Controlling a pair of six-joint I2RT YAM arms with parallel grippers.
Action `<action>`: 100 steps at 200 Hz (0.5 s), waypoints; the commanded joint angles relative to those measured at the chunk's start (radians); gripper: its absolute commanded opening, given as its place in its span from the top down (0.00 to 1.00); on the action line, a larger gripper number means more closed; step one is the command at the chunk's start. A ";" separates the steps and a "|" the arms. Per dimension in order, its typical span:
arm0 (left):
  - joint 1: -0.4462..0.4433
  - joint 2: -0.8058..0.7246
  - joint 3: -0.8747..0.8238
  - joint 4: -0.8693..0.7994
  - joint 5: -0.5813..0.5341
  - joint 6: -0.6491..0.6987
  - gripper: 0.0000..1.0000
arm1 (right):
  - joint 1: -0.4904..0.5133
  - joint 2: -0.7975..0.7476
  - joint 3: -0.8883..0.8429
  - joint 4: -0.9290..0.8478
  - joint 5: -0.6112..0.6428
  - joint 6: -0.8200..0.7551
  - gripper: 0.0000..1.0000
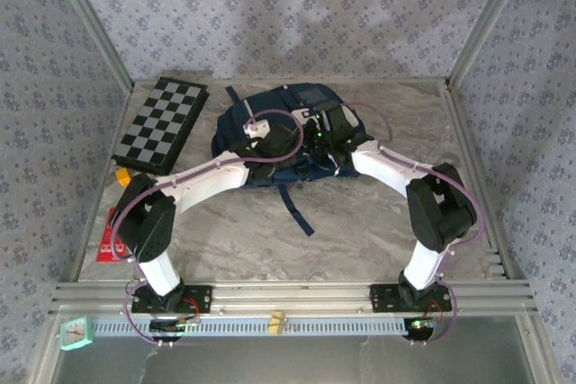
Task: Pack the student bag
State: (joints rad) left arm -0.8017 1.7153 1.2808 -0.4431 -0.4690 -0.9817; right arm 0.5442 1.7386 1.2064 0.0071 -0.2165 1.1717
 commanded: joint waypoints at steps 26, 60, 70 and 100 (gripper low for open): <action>0.027 -0.084 -0.061 -0.034 -0.099 -0.048 0.25 | 0.005 -0.043 0.025 0.058 -0.011 -0.001 1.00; 0.032 -0.117 -0.072 -0.060 -0.058 -0.057 0.41 | 0.009 -0.035 0.035 0.057 -0.014 -0.005 1.00; 0.033 -0.121 -0.078 -0.043 -0.035 -0.054 0.44 | 0.008 -0.034 0.033 0.059 -0.012 -0.004 1.00; 0.048 -0.096 -0.045 -0.054 -0.008 -0.046 0.56 | 0.008 -0.035 0.037 0.057 -0.014 -0.007 1.00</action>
State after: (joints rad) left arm -0.7856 1.6268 1.2175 -0.4503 -0.4557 -1.0222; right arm 0.5571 1.7386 1.2068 0.0185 -0.2249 1.1713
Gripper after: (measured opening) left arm 0.484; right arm 0.053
